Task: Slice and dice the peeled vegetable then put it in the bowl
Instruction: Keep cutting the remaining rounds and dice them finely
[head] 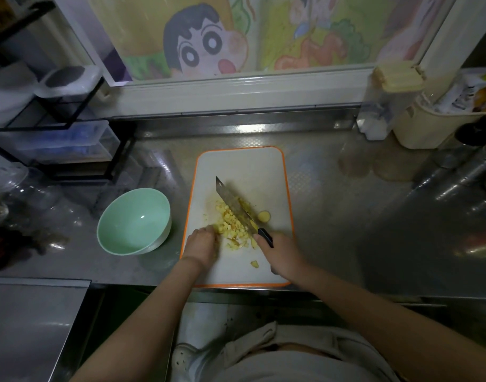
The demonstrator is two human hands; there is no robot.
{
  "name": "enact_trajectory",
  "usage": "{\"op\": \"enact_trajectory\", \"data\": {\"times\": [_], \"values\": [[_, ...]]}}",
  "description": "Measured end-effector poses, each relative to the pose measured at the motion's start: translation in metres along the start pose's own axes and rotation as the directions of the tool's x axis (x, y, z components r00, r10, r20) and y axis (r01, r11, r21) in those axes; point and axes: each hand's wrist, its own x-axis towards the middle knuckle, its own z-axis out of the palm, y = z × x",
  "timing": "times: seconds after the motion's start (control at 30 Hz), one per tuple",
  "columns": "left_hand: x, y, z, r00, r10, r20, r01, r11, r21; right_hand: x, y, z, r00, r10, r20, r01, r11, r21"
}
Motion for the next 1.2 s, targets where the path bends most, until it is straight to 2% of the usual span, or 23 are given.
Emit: {"op": "enact_trajectory", "data": {"times": [0.1,0.23,0.33,0.53,0.7,0.87,1.07,1.13,1.2], "values": [[0.0,0.002,-0.005,0.997,0.033,-0.07,-0.038,0.997,-0.065,0.0,0.001,-0.001,1.0,-0.004,0.0,0.004,0.999,0.034],[0.004,0.012,-0.011,0.974,0.171,-0.15,-0.188,0.976,-0.111,-0.001,0.003,-0.001,1.0,0.006,0.011,-0.007,0.998,0.067],[0.007,0.018,-0.009,0.954,0.281,-0.108,-0.286,0.958,-0.033,-0.002,0.004,-0.002,1.0,0.009,0.014,-0.01,0.997,0.081],[0.008,0.023,-0.01,0.934,0.353,-0.059,-0.337,0.922,0.189,-0.004,0.005,-0.005,1.0,0.011,-0.007,-0.011,1.0,0.019],[0.008,0.029,-0.007,0.951,0.309,-0.017,-0.296,0.922,0.249,-0.005,0.004,-0.006,1.0,-0.008,-0.011,0.008,1.0,0.021],[0.006,0.024,-0.001,0.95,0.312,-0.03,-0.296,0.925,0.239,-0.004,0.001,-0.006,0.999,-0.035,-0.024,0.033,0.996,-0.081],[-0.001,0.005,0.003,0.964,0.171,-0.205,-0.171,0.985,0.019,-0.005,0.0,-0.005,1.0,-0.019,0.012,0.019,1.0,-0.02],[-0.002,-0.006,0.003,0.973,0.102,-0.209,-0.112,0.993,-0.036,-0.005,0.001,-0.002,0.998,-0.065,0.017,0.067,0.987,-0.146],[-0.004,-0.013,0.004,0.984,0.045,-0.171,-0.057,0.997,-0.061,-0.006,0.002,0.001,0.987,-0.163,-0.002,0.15,0.91,-0.388]]}}
